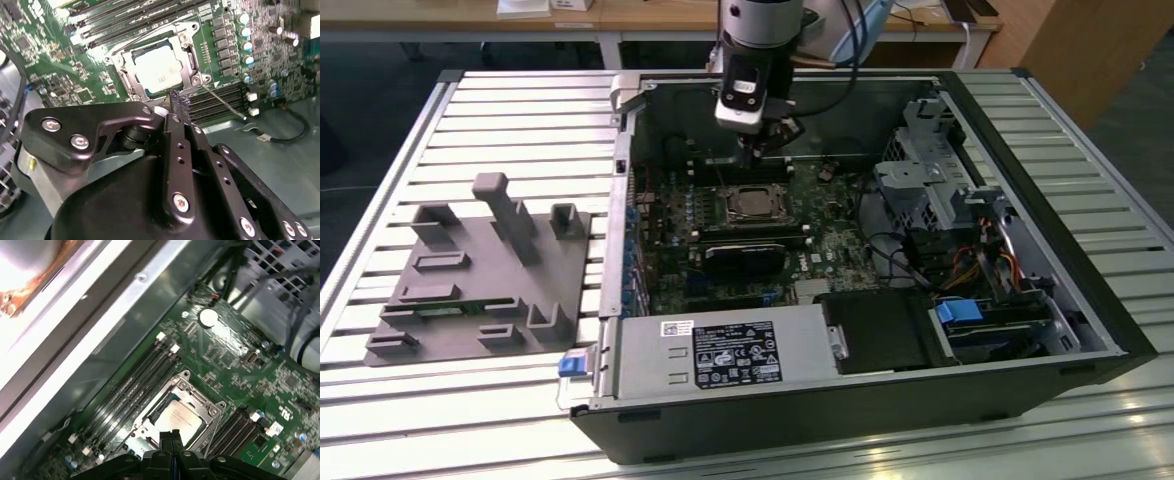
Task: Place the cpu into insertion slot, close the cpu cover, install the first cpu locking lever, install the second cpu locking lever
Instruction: 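Install the first cpu locking lever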
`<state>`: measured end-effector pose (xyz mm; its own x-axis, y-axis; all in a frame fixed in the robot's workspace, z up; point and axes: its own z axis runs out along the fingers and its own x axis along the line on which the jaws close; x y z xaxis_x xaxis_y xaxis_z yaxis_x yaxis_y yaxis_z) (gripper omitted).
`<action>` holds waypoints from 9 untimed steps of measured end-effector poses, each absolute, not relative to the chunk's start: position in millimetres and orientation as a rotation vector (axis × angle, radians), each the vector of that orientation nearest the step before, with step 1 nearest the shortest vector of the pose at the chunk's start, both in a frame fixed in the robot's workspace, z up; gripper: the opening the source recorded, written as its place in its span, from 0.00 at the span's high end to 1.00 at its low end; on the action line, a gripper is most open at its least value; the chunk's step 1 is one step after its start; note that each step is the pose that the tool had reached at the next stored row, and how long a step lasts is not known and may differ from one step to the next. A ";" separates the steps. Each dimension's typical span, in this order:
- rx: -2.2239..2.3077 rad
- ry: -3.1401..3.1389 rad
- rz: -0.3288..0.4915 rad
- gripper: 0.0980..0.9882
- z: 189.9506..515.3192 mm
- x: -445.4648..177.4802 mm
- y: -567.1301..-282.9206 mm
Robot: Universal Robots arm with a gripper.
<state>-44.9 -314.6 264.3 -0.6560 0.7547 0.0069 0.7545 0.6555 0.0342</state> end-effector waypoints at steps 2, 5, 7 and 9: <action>1.248 2.875 0.053 0.99 264.3 -44.9 -314.6; 1.149 2.917 0.054 0.99 264.2 -44.9 -314.6; 1.096 2.938 0.054 0.99 264.1 -44.9 -314.6; 1.044 2.958 0.054 0.99 264.0 -44.9 -314.6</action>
